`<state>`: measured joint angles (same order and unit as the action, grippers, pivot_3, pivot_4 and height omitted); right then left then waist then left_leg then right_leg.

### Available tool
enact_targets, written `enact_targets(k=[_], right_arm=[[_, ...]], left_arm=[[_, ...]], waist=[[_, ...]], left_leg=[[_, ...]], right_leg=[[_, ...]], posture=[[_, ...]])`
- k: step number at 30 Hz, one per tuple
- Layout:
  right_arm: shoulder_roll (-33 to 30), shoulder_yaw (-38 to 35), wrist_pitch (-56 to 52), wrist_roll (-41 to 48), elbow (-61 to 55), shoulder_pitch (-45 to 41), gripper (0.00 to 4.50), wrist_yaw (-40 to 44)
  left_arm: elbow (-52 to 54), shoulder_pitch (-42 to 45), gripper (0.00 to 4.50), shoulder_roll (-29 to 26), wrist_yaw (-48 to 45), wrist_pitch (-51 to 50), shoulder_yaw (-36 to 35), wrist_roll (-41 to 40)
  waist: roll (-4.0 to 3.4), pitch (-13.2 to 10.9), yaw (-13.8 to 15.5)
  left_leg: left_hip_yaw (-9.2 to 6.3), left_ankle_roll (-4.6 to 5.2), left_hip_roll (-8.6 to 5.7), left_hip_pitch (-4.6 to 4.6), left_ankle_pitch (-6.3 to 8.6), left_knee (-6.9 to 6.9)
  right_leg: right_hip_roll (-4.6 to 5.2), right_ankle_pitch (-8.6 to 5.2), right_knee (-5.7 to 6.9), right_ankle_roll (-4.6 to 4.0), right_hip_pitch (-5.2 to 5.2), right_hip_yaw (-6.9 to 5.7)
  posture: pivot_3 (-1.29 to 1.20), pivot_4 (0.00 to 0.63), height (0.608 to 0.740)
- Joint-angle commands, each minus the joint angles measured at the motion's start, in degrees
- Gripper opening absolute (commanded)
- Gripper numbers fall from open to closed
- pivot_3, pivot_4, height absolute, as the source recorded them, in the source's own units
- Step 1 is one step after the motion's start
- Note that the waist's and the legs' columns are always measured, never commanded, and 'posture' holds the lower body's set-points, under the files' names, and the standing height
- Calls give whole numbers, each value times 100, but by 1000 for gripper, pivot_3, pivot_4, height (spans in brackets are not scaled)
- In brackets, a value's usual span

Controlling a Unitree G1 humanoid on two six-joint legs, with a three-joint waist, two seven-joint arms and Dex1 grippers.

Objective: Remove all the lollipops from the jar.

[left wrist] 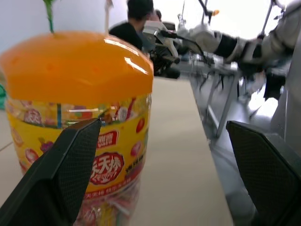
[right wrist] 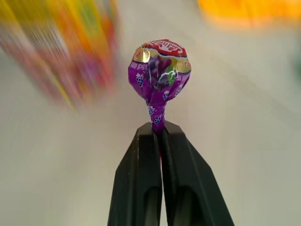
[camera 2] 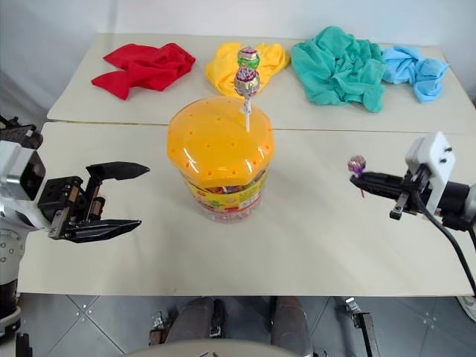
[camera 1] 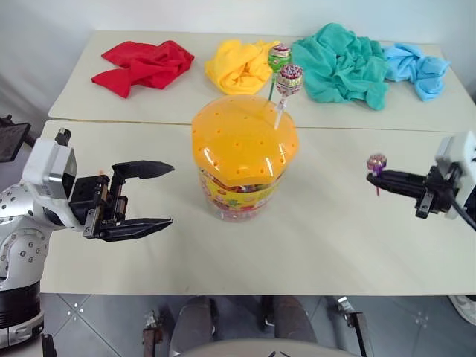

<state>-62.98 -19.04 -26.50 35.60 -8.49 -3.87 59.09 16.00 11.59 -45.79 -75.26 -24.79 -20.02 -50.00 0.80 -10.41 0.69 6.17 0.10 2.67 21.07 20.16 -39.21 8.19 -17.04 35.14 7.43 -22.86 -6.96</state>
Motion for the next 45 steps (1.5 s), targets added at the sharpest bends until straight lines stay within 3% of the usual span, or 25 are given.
enact_targets(k=[1,4,7,13,16,17,19,23,32,43,44,45], right_arm=[[-292,471,447,-1125,609,100,51,-120],[-88,585,1093,-1570,1185,98,51,-142],[86,584,1280,-1517,1503,112,698,178],[478,270,1395,-991,1359,-55,2675,592],[993,-107,1285,154,833,-404,3719,1109],[1220,-301,982,739,549,-660,4053,936],[1382,-441,445,1288,74,-1061,4053,482],[1841,152,-123,2014,-1092,-2293,4053,-304],[2269,1185,-661,1608,-1089,-3496,4053,-763],[2758,1440,-887,1600,-1028,-3872,338,-908],[2798,1407,-891,1632,-1021,-3879,29,-925],[2837,1349,-900,1677,-1003,-3883,29,-960]], left_arm=[[-30,-75,4500,-67,-131,197,-5,158],[-28,-139,4500,-28,-75,199,-48,144],[31,-288,4500,11,5,209,-109,124],[220,-337,4500,207,465,44,-309,-276],[325,-255,4500,453,905,-107,-468,-653],[313,-221,4500,563,1111,-157,-572,-827],[298,-193,4500,682,1422,-289,-733,-1112],[164,-203,4500,836,1741,-446,-875,-1424],[-38,-59,4500,776,1589,-427,-706,-1233],[-33,55,4500,859,1633,-376,-644,-1228],[-32,63,4500,864,1630,-376,-640,-1228],[-31,75,4500,867,1622,-377,-635,-1226]], waist=[[-2,0,-33],[-4,-1,-68],[-5,-2,-69],[-8,-4,-68],[-8,-4,-64],[-8,-4,-63],[-17,-9,-85],[-21,-9,-86],[-18,-7,41],[-18,-7,11],[-18,-7,12],[-18,-7,10]], left_leg=[[2,0,1,-1,0,0],[-1,-1,3,6,0,0],[-1,-1,3,9,0,1],[-1,-1,5,8,0,-3],[-5,-1,6,8,0,-5],[-8,-1,6,8,0,-6],[-20,-1,10,3,0,-7],[-62,-3,9,1,0,-9],[-41,-2,0,27,13,-34],[-35,-4,6,25,13,-34],[-35,-4,6,25,13,-35],[-34,-4,5,25,13,-35]], right_leg=[[0,0,1,0,0,3],[-1,0,0,0,-5,1],[-1,1,0,2,-9,1],[-2,1,1,3,-8,4],[-2,3,4,5,-7,6],[-2,3,7,5,-6,5],[-2,3,16,5,-4,6],[-1,3,27,5,-6,7],[-2,3,29,5,-7,-5],[-8,3,31,5,-9,-3],[-8,3,31,5,-9,-3],[-8,3,31,5,-9,-3]], posture=[[0,150,740],[0,150,740],[0,150,740],[0,150,740],[0,150,740],[0,150,740],[0,150,740],[0,150,740],[0,150,740],[0,150,740],[0,150,740],[0,150,740]])
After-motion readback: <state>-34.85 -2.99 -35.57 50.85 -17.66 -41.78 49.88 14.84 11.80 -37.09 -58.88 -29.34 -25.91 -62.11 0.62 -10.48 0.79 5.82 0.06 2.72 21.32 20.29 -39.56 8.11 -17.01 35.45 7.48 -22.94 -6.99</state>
